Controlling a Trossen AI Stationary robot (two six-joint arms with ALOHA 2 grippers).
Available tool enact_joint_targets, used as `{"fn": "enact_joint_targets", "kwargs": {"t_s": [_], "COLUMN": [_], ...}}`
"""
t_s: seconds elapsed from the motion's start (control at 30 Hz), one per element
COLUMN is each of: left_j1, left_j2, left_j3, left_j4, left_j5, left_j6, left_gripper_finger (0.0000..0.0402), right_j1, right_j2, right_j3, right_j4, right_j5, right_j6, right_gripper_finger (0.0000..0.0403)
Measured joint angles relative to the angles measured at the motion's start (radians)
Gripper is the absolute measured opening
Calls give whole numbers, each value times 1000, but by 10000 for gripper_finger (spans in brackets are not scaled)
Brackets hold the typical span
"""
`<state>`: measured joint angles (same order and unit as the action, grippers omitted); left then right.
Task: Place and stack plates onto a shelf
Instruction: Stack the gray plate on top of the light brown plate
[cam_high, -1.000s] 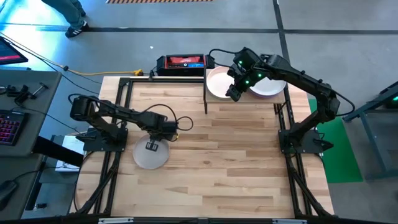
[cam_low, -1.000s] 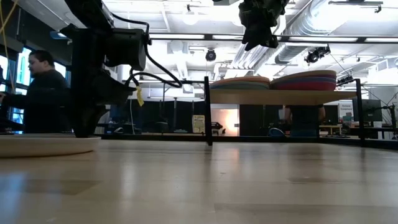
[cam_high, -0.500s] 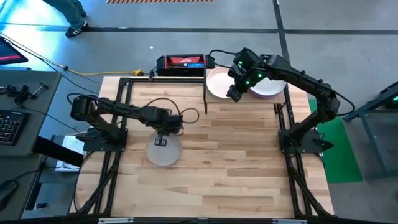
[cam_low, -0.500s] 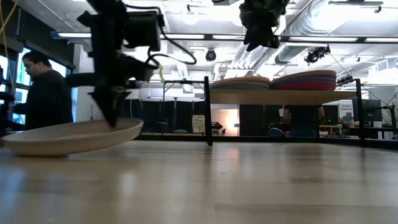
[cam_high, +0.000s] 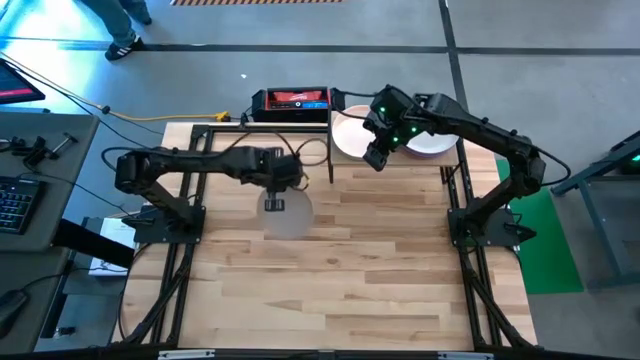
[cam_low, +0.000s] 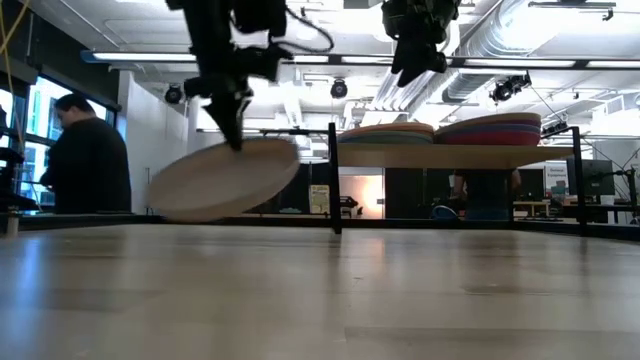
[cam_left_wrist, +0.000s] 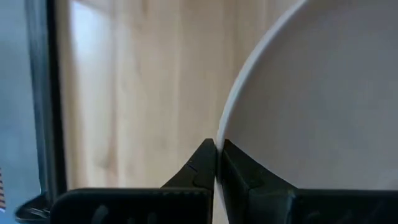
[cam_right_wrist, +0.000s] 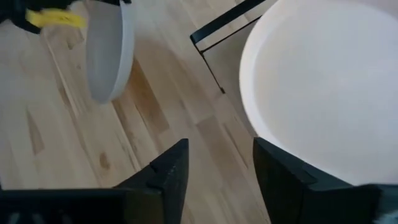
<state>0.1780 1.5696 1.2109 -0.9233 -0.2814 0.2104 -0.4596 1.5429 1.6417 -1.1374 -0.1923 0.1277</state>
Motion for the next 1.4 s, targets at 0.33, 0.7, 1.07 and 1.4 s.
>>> {"fn": "enact_joint_targets", "kwargs": {"t_s": [0.33, 0.7, 1.07, 1.4], "left_j1": [50, 93, 97, 85], "left_j2": [-1, -1, -1, -2], "left_j3": [167, 218, 218, 218], "left_j4": [0, 2, 2, 8], "left_j5": [-66, -131, -170, -201], "left_j6": [-23, -25, -43, -44], "left_gripper_finger": [0, 0, 0, 0], "right_j1": [25, 67, 152, 200], "right_j2": [0, 0, 0, 1], "right_j3": [0, 0, 0, 0], "right_j4": [-6, 23, 97, 211], "right_j5": [7, 16, 203, 275], "right_j6": [105, 97, 65, 92], "right_gripper_finger": [168, 168, 168, 168]}}
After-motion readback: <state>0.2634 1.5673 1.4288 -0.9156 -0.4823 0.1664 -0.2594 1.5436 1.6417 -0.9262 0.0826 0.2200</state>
